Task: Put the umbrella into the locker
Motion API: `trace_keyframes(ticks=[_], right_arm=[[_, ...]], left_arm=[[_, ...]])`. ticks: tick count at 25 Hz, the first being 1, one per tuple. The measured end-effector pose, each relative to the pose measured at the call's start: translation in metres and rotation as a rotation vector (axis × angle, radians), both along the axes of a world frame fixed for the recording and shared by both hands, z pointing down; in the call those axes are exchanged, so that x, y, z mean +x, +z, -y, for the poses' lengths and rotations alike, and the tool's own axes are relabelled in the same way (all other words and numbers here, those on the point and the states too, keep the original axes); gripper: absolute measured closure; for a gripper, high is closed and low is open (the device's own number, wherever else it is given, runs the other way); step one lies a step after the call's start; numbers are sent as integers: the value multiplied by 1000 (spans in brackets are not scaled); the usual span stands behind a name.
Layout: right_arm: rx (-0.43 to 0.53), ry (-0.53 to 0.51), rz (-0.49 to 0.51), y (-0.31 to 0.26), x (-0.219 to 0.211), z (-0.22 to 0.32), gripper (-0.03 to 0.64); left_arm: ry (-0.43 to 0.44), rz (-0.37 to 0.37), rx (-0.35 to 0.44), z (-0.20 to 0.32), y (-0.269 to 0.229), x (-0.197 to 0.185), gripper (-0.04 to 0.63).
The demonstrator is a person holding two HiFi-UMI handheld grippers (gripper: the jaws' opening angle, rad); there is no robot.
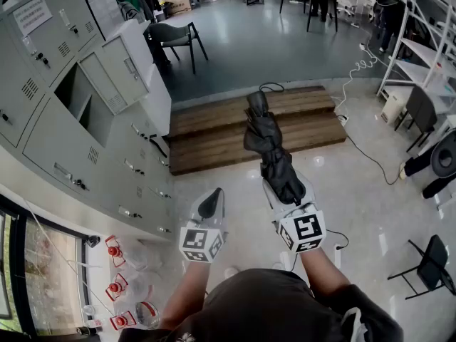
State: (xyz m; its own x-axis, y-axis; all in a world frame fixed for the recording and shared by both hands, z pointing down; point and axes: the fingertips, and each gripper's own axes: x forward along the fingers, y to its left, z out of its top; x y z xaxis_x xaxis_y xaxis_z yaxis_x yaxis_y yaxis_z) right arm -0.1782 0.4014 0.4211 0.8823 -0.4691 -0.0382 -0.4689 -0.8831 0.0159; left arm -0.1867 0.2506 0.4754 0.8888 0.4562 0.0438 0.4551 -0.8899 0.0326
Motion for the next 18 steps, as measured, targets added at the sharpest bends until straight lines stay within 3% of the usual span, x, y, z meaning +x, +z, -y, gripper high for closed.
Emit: trace_keyframes(ticks=[18], right_arm=[[29, -55, -3, 2, -6, 26, 376]], left_arm=[[-16, -18, -7, 25, -6, -3, 591]])
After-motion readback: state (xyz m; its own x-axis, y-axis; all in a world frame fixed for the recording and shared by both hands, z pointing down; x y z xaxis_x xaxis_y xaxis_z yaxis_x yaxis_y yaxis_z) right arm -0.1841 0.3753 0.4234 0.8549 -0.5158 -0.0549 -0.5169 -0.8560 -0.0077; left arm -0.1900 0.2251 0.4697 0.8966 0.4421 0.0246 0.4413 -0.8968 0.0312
